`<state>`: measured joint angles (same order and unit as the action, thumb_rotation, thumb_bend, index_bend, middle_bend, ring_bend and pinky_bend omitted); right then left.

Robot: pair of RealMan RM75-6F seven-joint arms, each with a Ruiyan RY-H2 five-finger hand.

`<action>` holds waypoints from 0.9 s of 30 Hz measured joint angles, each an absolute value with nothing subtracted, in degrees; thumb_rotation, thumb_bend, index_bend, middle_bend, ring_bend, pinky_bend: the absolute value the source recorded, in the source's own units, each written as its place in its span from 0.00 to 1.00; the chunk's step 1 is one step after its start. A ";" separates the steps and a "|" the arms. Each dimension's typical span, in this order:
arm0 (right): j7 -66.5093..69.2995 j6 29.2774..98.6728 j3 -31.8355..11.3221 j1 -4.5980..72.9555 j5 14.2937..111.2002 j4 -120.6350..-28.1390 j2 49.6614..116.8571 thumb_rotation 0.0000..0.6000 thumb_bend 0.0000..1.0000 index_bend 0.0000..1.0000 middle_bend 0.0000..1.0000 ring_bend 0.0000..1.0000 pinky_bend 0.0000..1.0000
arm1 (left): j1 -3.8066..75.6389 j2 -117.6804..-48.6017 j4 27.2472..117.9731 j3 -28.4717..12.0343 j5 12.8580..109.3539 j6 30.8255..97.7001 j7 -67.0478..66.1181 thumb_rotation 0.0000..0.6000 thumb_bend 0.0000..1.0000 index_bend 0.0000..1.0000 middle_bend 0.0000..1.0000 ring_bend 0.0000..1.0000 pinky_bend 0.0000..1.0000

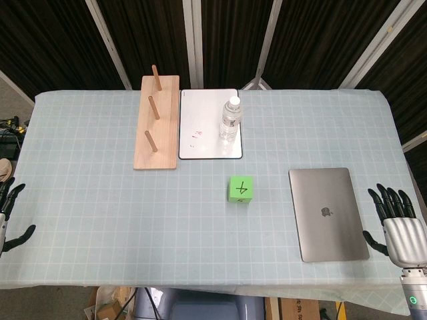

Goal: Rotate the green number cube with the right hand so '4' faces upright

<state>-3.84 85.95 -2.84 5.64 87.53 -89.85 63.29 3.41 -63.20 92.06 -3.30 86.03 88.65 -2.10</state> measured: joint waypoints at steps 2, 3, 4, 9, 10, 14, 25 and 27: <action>-3.91 85.95 -2.86 5.61 87.55 -89.85 63.35 1.00 0.27 0.00 0.04 0.00 0.00 | 3.41 -63.19 92.10 -3.27 86.04 88.63 -2.19 1.00 0.31 0.12 0.00 0.00 0.00; -3.98 85.94 -2.86 5.60 87.55 -89.84 63.37 1.00 0.27 0.00 0.04 0.00 0.00 | 3.40 -63.18 92.14 -3.27 86.04 88.64 -2.19 1.00 0.31 0.12 0.00 0.00 0.00; -4.07 85.92 -2.87 5.59 87.52 -89.82 63.39 1.00 0.27 0.00 0.04 0.00 0.00 | 3.38 -63.18 92.16 -3.26 86.05 88.66 -2.20 1.00 0.31 0.12 0.00 0.00 0.00; -5.50 85.32 -2.92 5.66 87.01 -89.45 63.78 1.00 0.27 0.00 0.04 0.00 0.00 | 3.10 -63.00 92.40 -2.93 86.74 89.19 -2.30 1.00 0.31 0.12 0.00 0.00 0.00; -5.80 85.06 -2.90 5.69 86.89 -89.40 63.86 1.00 0.27 0.00 0.04 0.00 0.00 | 3.02 -63.01 92.42 -2.90 86.90 89.45 -2.23 1.00 0.31 0.12 0.00 0.00 0.00; -5.66 84.06 -2.97 5.87 86.09 -89.60 63.83 1.00 0.27 0.00 0.04 0.00 0.00 | 3.00 -63.07 92.42 -3.09 86.53 89.40 -1.96 1.00 0.31 0.12 0.00 0.00 0.00; -6.15 82.16 -3.45 6.59 85.03 -90.09 63.79 1.00 0.27 0.00 0.11 0.17 0.14 | 2.93 -62.52 92.59 -3.12 86.62 89.45 -1.10 1.00 0.31 0.12 0.00 0.00 0.00; -6.46 80.21 -3.83 7.60 84.38 -90.68 63.04 1.00 0.27 0.03 0.20 0.26 0.23 | 2.73 -62.34 92.55 -3.06 86.76 89.74 -0.60 1.00 0.31 0.12 0.00 0.00 0.00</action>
<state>-6.46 80.21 -3.83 7.60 84.38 -90.68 63.04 2.73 -62.34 92.55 -3.06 86.76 89.74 -0.60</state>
